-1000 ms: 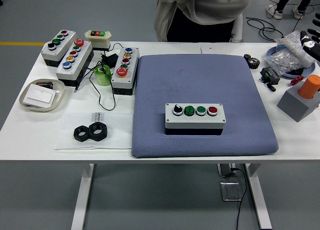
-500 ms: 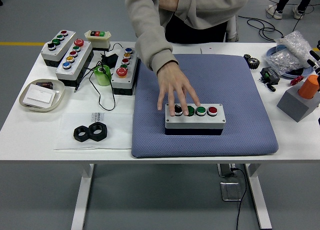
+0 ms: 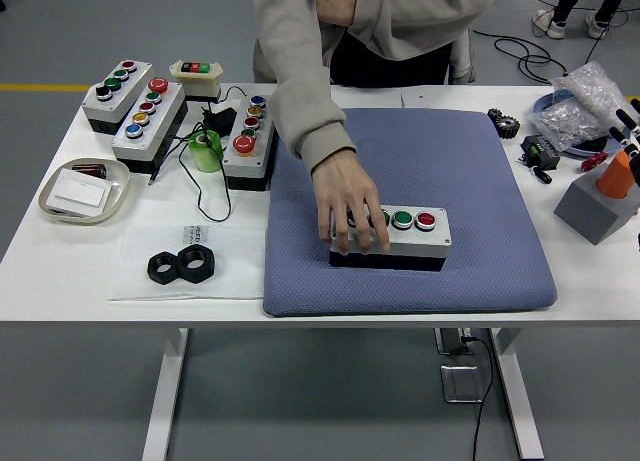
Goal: Pick up the button,place it on the desk,press the button,press the button
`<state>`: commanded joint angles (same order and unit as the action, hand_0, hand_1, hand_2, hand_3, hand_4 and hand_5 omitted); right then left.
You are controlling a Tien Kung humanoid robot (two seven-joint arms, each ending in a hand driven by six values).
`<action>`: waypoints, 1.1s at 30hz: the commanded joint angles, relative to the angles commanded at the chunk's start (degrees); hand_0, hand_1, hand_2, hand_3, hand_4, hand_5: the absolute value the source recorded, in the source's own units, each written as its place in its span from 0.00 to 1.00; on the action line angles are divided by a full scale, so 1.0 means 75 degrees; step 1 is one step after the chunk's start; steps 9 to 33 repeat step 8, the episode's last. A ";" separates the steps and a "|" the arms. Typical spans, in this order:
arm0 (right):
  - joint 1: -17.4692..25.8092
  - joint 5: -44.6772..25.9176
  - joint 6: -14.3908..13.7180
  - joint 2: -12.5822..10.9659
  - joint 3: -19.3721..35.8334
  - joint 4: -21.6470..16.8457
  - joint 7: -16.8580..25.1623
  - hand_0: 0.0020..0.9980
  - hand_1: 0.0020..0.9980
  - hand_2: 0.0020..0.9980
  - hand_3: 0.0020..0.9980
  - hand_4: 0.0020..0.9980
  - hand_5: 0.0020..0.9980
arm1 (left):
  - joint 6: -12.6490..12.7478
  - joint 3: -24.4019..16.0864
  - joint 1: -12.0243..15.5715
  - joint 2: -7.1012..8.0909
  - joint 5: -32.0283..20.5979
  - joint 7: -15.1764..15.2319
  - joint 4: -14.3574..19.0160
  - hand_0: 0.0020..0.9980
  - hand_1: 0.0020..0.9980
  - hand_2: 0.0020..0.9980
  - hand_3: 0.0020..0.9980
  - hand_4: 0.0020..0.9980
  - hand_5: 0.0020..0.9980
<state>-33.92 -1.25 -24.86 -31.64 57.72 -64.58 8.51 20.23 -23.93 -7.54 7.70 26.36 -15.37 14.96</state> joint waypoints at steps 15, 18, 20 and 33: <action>0.0002 0.0078 -0.0042 -0.0015 0.0002 0.0040 0.0007 0.91 0.81 0.88 0.88 0.62 0.32 | 0.0003 0.0015 0.0000 0.0006 -0.0008 0.0006 0.0004 0.74 0.77 0.85 0.76 0.52 1.00; 0.0002 0.0078 -0.0042 -0.0015 0.0002 0.0040 0.0007 0.91 0.81 0.88 0.88 0.62 0.32 | 0.0003 0.0015 0.0000 0.0006 -0.0008 0.0006 0.0004 0.74 0.77 0.85 0.76 0.52 1.00; 0.0002 0.0078 -0.0042 -0.0015 0.0002 0.0040 0.0007 0.91 0.81 0.88 0.88 0.62 0.32 | 0.0003 0.0015 0.0000 0.0006 -0.0008 0.0006 0.0004 0.74 0.77 0.85 0.76 0.52 1.00; 0.0002 0.0078 -0.0042 -0.0015 0.0002 0.0040 0.0007 0.91 0.81 0.88 0.88 0.62 0.32 | 0.0003 0.0015 0.0000 0.0006 -0.0008 0.0006 0.0004 0.74 0.77 0.85 0.76 0.52 1.00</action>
